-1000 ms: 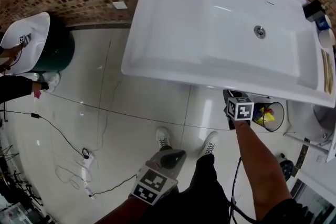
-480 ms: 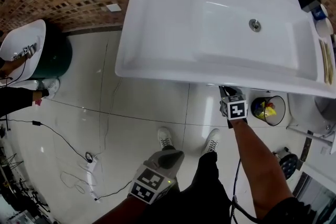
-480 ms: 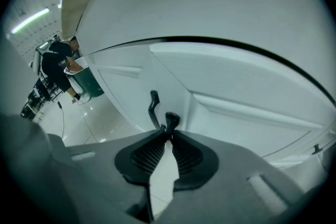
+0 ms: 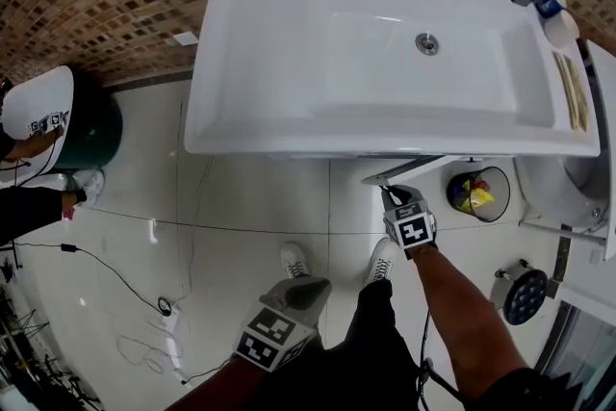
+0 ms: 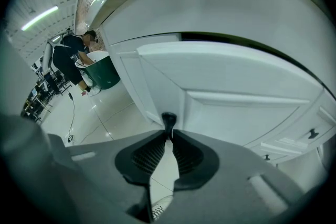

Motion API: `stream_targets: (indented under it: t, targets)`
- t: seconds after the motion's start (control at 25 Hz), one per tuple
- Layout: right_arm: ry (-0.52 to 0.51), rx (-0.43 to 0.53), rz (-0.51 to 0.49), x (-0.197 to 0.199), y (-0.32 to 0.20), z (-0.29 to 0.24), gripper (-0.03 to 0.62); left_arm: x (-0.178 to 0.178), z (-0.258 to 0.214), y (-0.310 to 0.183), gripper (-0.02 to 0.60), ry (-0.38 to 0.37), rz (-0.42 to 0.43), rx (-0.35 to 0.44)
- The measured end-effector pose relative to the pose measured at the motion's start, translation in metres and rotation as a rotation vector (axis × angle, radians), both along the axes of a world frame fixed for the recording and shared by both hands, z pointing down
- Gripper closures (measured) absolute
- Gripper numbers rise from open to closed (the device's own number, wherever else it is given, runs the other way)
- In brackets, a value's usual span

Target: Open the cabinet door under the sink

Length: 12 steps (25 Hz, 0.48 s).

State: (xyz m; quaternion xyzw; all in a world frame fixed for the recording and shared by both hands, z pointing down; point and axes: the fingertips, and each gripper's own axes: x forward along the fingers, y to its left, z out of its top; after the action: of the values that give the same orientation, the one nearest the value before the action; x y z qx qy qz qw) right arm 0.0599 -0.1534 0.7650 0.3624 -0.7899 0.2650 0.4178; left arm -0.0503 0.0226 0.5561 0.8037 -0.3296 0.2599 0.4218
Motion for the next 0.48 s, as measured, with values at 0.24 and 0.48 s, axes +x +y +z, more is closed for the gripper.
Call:
stream_targets:
  t: [0.24,0.48]
  targets:
    - [0.010,0.002,-0.021,0.013,0.019,-0.001,0.563,0.014,-0.003,0.002,0.570,-0.004,0.037,-0.007]
    - [0.029,0.033,-0.034,0.034,0.042,-0.001,0.563,0.027,-0.007,0.003,0.571,-0.001,0.059,-0.005]
